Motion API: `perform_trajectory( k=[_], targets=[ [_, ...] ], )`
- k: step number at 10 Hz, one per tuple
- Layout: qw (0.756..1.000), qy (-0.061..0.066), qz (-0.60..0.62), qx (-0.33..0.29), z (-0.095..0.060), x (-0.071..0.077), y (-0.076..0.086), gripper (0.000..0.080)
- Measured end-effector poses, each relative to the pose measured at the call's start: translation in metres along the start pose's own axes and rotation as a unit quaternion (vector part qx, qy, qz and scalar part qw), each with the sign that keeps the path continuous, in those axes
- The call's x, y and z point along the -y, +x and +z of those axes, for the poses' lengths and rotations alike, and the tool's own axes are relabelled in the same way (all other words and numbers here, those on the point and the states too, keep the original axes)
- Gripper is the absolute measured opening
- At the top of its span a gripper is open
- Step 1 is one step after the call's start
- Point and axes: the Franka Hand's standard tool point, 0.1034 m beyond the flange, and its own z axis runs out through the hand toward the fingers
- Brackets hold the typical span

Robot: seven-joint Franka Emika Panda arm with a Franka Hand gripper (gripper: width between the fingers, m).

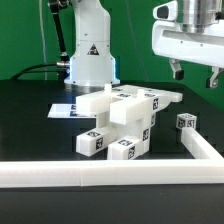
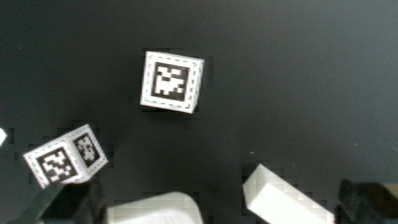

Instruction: Assemble chair

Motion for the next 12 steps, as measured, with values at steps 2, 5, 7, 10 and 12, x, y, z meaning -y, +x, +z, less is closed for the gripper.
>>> perform_trajectory(
  k=[2,5,7,10,12],
  targets=[
    [1.0,-0.006,0.008,-0.002,0.01,0.0,-0.011,0.0649],
    [1.0,-0.015,0.006,-0.007,0.026,-0.003,-0.009,0.0649],
    [1.0,-0.02,0.005,-0.008,0.031,-0.006,-0.007,0.0649],
    [1.0,-0.02,0.005,-0.008,0.031,-0.006,-0.008,0.0649],
    [1.0,-0.022,0.006,-0.007,0.032,-0.006,-0.008,0.0649]
  ],
)
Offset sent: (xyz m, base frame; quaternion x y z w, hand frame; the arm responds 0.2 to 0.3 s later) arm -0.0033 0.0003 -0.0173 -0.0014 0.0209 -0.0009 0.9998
